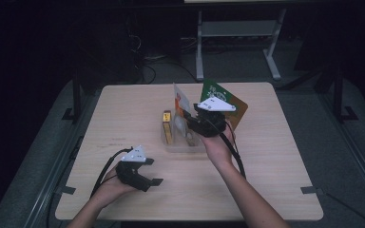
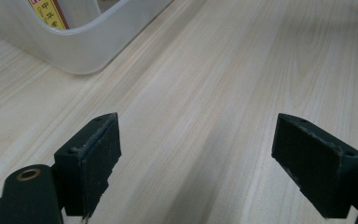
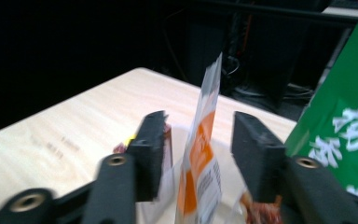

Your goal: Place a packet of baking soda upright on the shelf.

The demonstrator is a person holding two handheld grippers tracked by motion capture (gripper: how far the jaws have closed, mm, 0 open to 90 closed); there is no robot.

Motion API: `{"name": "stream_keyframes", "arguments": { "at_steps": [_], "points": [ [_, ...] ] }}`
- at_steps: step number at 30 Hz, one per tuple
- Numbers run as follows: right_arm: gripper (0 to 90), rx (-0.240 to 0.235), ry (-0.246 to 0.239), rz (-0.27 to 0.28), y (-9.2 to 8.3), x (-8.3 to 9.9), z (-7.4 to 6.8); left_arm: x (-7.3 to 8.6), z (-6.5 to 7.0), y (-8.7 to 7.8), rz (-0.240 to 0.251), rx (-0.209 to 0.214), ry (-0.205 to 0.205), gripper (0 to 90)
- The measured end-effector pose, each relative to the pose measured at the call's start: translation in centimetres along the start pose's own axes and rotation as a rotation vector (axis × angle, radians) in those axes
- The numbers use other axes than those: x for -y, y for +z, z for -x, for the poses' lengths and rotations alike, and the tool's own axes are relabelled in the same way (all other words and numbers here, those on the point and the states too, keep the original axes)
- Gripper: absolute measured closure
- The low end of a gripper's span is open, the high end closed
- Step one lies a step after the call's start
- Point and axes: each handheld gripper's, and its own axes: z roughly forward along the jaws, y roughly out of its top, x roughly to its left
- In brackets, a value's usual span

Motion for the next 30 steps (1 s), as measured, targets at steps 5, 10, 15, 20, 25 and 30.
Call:
{"name": "stream_keyframes", "arguments": {
  "at_steps": [5, 10, 15, 20, 25, 30],
  "points": [
    [39.0, -0.053, -0.003, -0.042, -1.2, 1.1, 0.9, 0.0, 0.0, 0.0, 0.003, 0.001, -0.004, 14.8],
    [35.2, -0.105, -0.008, -0.072, -2.3, 2.5, 1.8, 0.0, 0.0, 0.1, 0.001, 0.004, -0.004, 14.8],
    [32.5, -0.146, -0.037, -0.100, -3.4, 4.2, 2.2, 0.1, 0.1, 0.2, -0.007, 0.010, 0.007, 14.4],
    [29.9, -0.190, -0.058, -0.144, -4.3, 5.8, 2.7, 0.1, 0.1, 0.3, -0.013, 0.010, 0.025, 14.3],
    [30.0, -0.254, -0.092, -0.184, -5.2, 7.4, 3.4, 0.1, 0.3, 0.3, -0.019, 0.011, 0.044, 14.1],
    [29.1, -0.288, -0.115, -0.240, -5.8, 8.9, 3.7, 0.1, 0.5, 0.5, -0.022, 0.018, 0.041, 14.0]
  ]
}}
